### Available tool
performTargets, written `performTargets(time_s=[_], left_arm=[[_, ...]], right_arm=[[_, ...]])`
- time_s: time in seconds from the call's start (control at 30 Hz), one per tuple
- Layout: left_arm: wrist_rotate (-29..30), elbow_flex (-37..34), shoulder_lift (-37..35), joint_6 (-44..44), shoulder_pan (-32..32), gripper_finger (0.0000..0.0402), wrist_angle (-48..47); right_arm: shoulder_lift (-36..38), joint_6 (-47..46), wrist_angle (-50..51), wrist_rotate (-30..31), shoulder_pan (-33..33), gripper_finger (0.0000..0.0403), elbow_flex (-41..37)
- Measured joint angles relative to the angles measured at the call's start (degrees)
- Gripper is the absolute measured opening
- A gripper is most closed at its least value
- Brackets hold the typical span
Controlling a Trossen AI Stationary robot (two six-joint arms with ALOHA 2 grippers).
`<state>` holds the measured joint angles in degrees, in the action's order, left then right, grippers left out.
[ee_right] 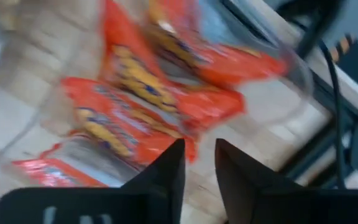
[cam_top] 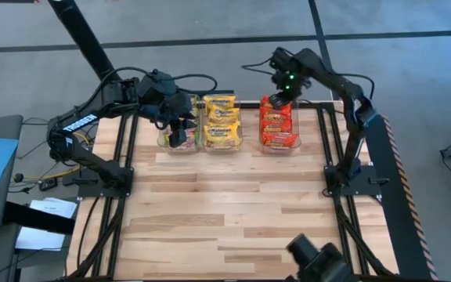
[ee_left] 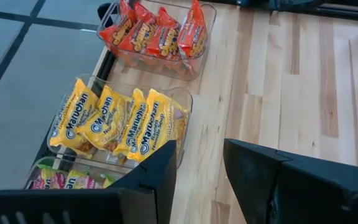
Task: Sort Maruchan noodles
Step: Adjust the transparent bins
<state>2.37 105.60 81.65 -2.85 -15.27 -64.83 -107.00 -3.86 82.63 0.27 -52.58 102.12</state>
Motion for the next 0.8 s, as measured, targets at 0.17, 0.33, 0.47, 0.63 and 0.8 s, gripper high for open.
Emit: performTargets(time_s=[0.17,0.33,0.47,0.63,0.8], left_arm=[[0.0,0.0,0.0,-0.73,0.0,0.0122,-0.01],[0.0,0.0,0.0,-1.01,0.0,0.0122,-0.01],[0.0,0.0,0.0,-1.64,0.0,0.0122,-0.01],[0.0,0.0,0.0,-2.3,0.0,0.0122,-0.01],[0.0,0.0,0.0,-3.39,0.0,0.0122,-0.05]], right_arm=[[-0.08,-1.48,-0.53,0.47,-3.68,0.0078,-4.81],[-0.12,-3.75,-1.15,3.13,-4.69,0.007,-9.06],[-0.08,-5.27,-0.54,5.31,-5.24,0.007,-11.93],[-0.08,-6.83,-1.09,6.64,-5.37,0.007,-15.37],[-0.08,-7.8,-3.95,7.41,-4.87,0.007,-17.87]])
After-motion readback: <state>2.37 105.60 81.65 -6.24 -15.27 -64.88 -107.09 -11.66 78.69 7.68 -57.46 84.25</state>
